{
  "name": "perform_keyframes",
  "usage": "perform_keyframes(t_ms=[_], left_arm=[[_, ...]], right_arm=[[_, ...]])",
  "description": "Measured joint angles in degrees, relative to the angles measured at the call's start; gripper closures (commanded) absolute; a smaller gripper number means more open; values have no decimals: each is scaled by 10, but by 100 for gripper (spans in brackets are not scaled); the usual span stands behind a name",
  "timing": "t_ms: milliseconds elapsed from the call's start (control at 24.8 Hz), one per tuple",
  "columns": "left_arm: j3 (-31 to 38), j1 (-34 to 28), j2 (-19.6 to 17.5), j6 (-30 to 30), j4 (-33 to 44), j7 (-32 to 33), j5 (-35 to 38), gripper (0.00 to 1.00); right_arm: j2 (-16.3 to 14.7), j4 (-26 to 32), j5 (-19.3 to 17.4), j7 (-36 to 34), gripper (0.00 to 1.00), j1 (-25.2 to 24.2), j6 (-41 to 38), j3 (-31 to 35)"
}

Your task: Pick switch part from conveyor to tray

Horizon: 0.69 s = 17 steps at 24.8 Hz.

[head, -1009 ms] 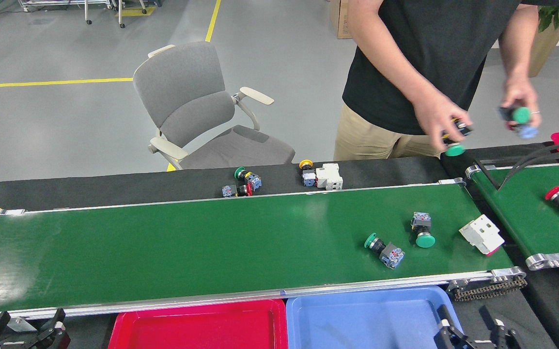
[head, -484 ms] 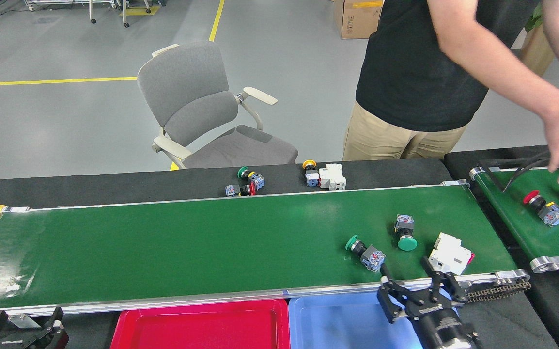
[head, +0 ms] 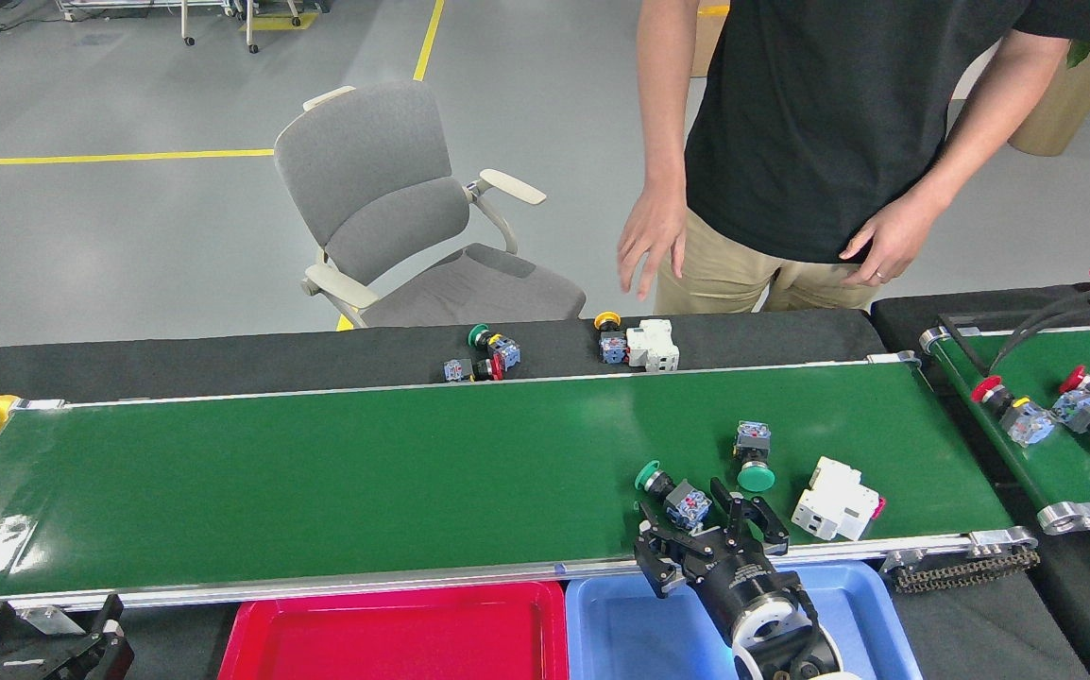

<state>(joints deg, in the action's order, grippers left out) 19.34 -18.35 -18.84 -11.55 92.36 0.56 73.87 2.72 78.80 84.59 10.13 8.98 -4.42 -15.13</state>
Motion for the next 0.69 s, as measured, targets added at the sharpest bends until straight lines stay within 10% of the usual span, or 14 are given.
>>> perform_keyframes(t_ms=[202, 444, 525, 565, 605, 686], left_arm=[[0, 1, 0, 0, -1, 0, 0, 0], [0, 3, 0, 1, -1, 0, 0, 0], [0, 4, 0, 1, -2, 0, 0, 0], [0, 6, 0, 1, -4, 0, 0, 0], [-1, 10, 0, 1, -5, 0, 0, 0], [-2, 13, 0, 1, -8, 0, 0, 0]], right_arm=[[0, 3, -2, 4, 97, 1, -6, -10], [-8, 89, -2, -1, 94, -39, -181, -34], [-8, 102, -2, -19, 65, -39, -256, -46], [-8, 103, -2, -27, 20, -40, -295, -56], [-7, 102, -2, -29, 0, -40, -321, -71], [-7, 96, -2, -33, 0, -39, -348, -88]])
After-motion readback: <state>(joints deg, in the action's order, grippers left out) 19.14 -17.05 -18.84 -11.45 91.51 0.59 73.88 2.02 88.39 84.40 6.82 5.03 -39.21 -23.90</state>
